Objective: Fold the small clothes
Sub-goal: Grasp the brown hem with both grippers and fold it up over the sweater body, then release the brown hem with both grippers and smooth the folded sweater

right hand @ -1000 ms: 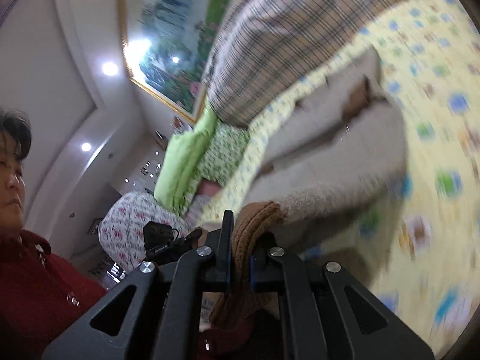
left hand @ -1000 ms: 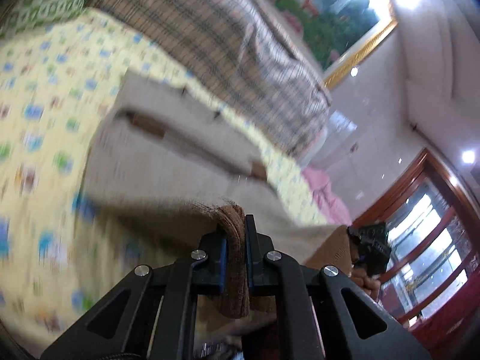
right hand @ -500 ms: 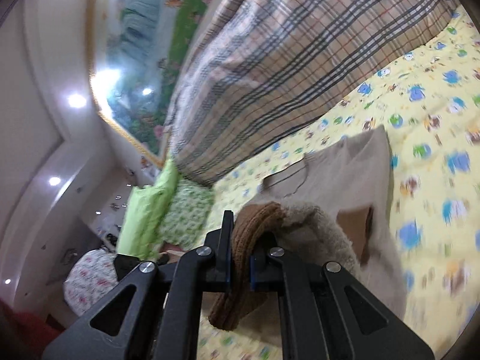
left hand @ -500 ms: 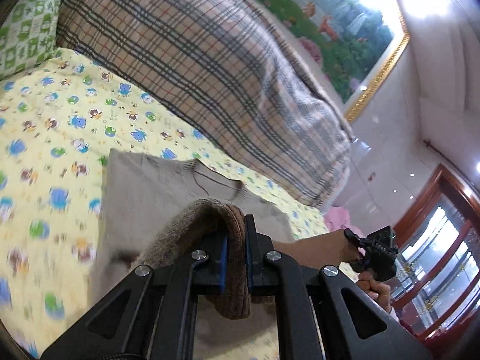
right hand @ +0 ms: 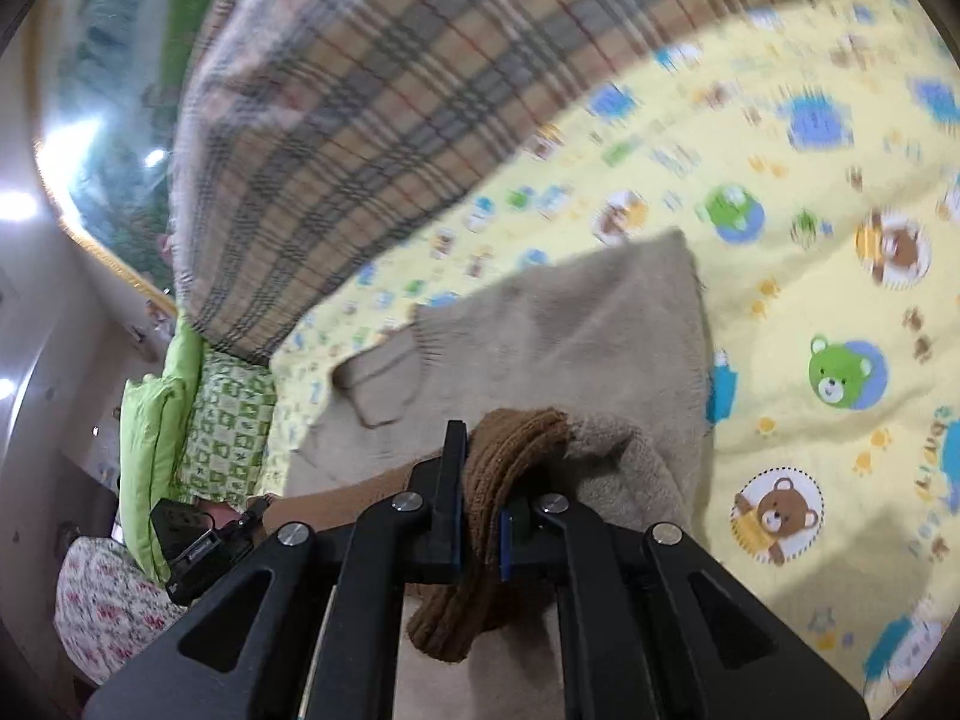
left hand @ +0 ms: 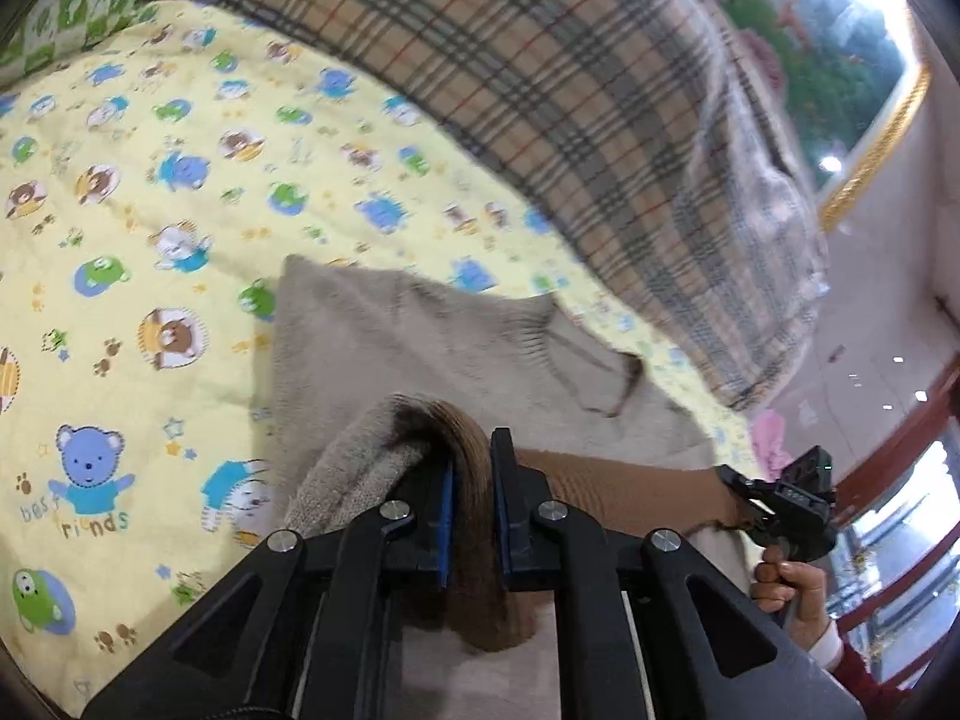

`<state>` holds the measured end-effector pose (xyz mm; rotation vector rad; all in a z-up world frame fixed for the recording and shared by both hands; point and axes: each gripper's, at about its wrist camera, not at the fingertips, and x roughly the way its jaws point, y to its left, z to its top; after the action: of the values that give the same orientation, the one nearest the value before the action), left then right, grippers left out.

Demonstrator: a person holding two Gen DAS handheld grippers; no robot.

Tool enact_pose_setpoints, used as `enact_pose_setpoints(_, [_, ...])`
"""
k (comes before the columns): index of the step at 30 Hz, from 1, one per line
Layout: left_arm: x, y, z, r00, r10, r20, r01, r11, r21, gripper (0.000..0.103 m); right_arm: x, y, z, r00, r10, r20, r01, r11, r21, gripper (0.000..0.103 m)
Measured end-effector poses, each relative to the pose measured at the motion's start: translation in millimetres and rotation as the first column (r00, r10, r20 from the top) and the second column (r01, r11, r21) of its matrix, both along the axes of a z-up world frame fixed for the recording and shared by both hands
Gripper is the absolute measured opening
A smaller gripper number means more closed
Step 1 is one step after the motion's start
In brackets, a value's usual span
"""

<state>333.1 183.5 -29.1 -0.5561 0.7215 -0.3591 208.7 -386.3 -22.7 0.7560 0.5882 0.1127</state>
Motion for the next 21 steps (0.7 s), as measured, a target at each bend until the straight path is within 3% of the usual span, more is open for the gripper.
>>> enact_pose_setpoints(2, [-0.1, 4.7, -3.4, 0.999, 0.019, -0.031, -0.019, 1.0, -0.01, 0.016, 3.9, -4.5, -7.7, 1.0, -0.002, -0.025, 0.003, 1.0, 0.031, 0.011])
enact_pose_setpoints(3, [-4.3, 7.7, -3.5, 0.999, 0.025, -0.042, -0.026, 0.999, -0.02, 0.026, 2.5, -6.9, -9.9, 0.999, -0.003, -0.032, 0.004, 0.999, 0.051, 0.012])
enact_pose_setpoints(5, [-21.6, 8.3, 0.2, 0.999, 0.034, -0.038, -0.034, 0.999, 0.001, 0.036, -9.8, -8.9, -5.7, 1.0, -0.015, -0.011, 0.016, 0.998, 0.068, 0.025])
enact_pose_setpoints(6, [-32.7, 5.9, 2.3, 0.999, 0.018, -0.034, -0.018, 1.0, 0.013, 0.036, -19.1, -8.8, -1.2, 0.999, -0.032, 0.002, 0.032, 0.998, 0.051, 0.041])
enact_pose_setpoints(7, [-45.0, 1.4, 4.4, 1.0, -0.013, -0.024, 0.013, 1.0, 0.021, 0.036, -31.0, -7.9, 5.4, 0.998, -0.055, 0.02, 0.054, 0.998, 0.02, 0.05])
enact_pose_setpoints(10, [-78.2, -22.8, 7.1, 0.991, -0.134, -0.006, 0.134, 0.99, 0.031, 0.036, -63.0, 10.1, 22.8, 0.995, -0.066, 0.078, 0.074, 0.992, -0.102, 0.051])
enact_pose_setpoints(12, [-88.6, -49.9, 4.5, 0.973, -0.229, -0.021, 0.23, 0.972, 0.051, 0.036, -68.0, 39.9, 28.4, 0.996, 0.044, 0.08, -0.028, 0.982, -0.189, 0.051])
enact_pose_setpoints(14, [-86.9, -84.6, 1.6, 0.952, -0.3, -0.064, 0.306, 0.943, 0.13, 0.036, -59.5, 78.8, 28.8, 0.98, 0.197, 0.028, -0.182, 0.944, -0.276, 0.051])
enact_pose_setpoints(17, [-65.9, -121.5, 2.0, 0.934, -0.339, -0.115, 0.358, 0.9, 0.248, 0.036, -32.1, 134.8, 22.9, 0.918, 0.378, -0.123, -0.395, 0.833, -0.388, 0.051])
enact_pose_setpoints(19, [-47.7, -125.0, 2.7, 0.929, -0.345, -0.134, 0.369, 0.892, 0.261, 0.035, -12.2, 150.7, 17.9, 0.886, 0.421, -0.194, -0.463, 0.78, -0.42, 0.051])
enact_pose_setpoints(21, [-26.9, -115.7, 3.9, 0.936, -0.318, -0.149, 0.347, 0.902, 0.258, 0.03, 6.2, 146.3, 13.4, 0.882, 0.409, -0.235, -0.472, 0.77, -0.43, 0.051])
